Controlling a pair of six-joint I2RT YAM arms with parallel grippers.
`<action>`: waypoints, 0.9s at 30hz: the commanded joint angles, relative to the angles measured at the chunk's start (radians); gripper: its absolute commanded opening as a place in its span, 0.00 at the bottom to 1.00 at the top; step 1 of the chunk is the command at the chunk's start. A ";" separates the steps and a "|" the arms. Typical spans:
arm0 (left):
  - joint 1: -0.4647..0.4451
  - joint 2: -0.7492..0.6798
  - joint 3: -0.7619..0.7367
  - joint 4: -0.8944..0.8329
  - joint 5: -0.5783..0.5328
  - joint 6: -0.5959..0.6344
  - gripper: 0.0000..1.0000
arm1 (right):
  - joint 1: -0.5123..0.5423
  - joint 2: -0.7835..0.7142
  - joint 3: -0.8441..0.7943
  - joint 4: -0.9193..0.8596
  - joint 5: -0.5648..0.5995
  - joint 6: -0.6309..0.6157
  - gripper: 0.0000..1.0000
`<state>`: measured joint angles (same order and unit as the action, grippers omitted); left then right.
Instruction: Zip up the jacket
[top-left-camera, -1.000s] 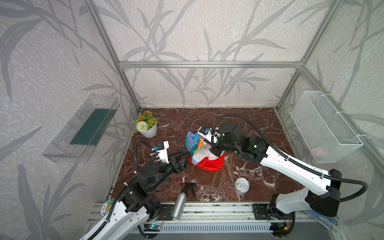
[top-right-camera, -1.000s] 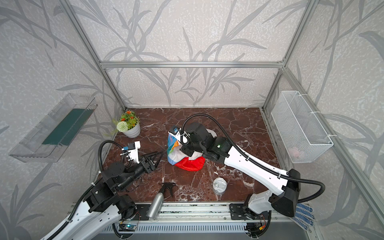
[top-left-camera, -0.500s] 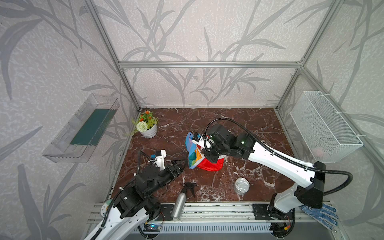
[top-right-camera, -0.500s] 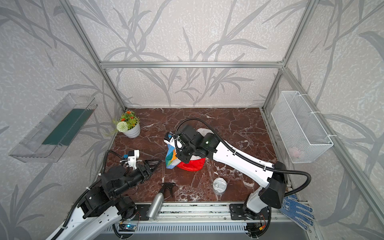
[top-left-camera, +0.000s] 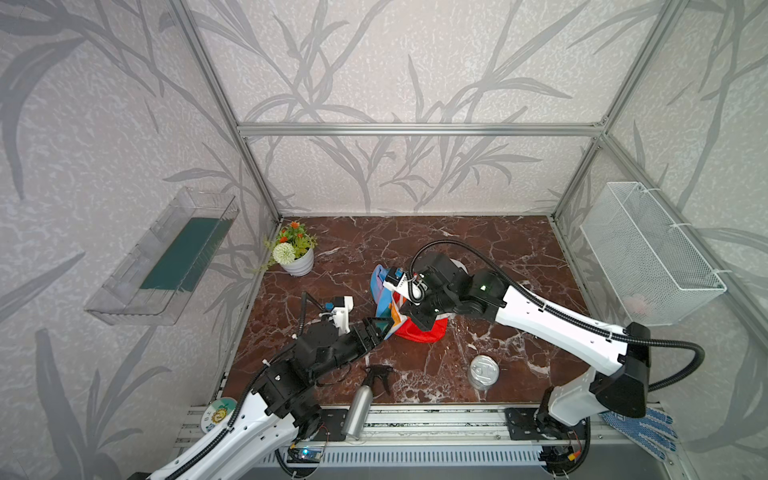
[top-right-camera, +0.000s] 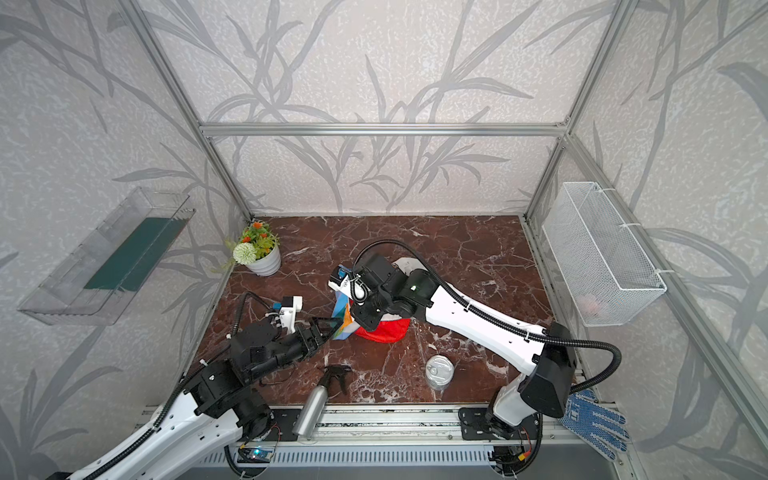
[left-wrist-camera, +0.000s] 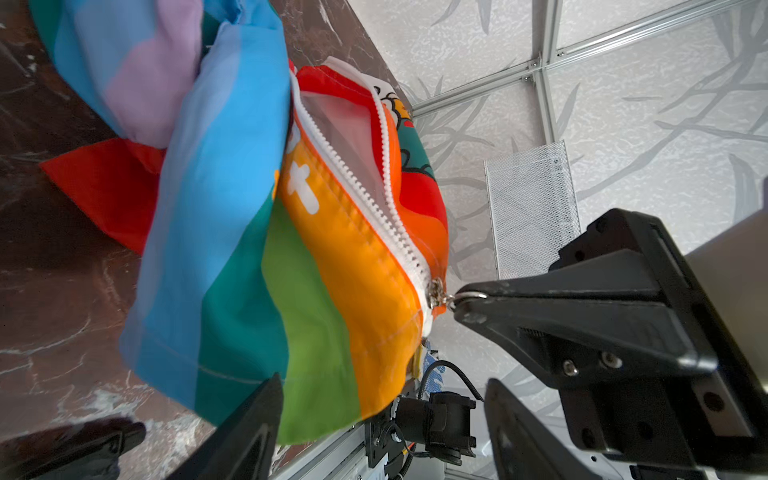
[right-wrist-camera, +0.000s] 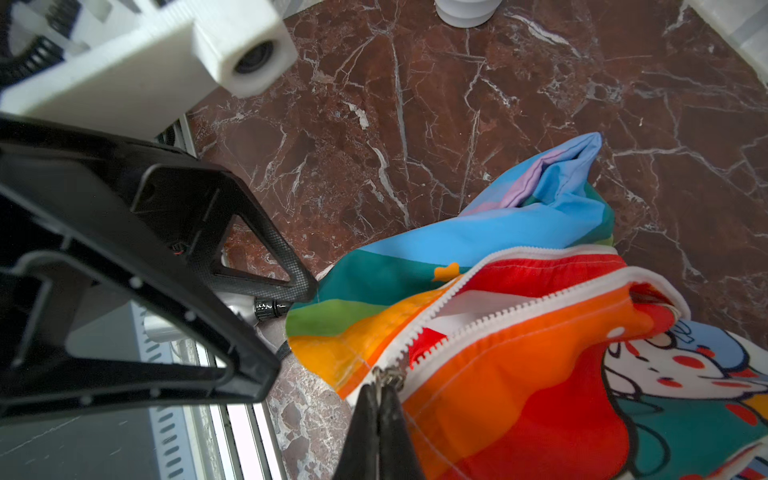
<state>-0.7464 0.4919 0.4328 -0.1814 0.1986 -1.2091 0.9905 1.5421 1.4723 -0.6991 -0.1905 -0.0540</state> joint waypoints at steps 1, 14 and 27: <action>-0.005 0.031 -0.014 0.136 0.033 0.011 0.77 | 0.005 -0.024 0.025 0.021 -0.027 0.018 0.00; -0.004 0.037 -0.063 0.243 0.026 -0.014 0.57 | 0.004 0.018 0.086 -0.005 -0.073 0.026 0.00; -0.004 0.059 -0.098 0.378 -0.009 -0.020 0.49 | 0.004 0.032 0.103 -0.008 -0.113 0.048 0.00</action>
<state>-0.7471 0.5388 0.3447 0.1192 0.1967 -1.2171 0.9890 1.5734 1.5448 -0.7033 -0.2550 -0.0204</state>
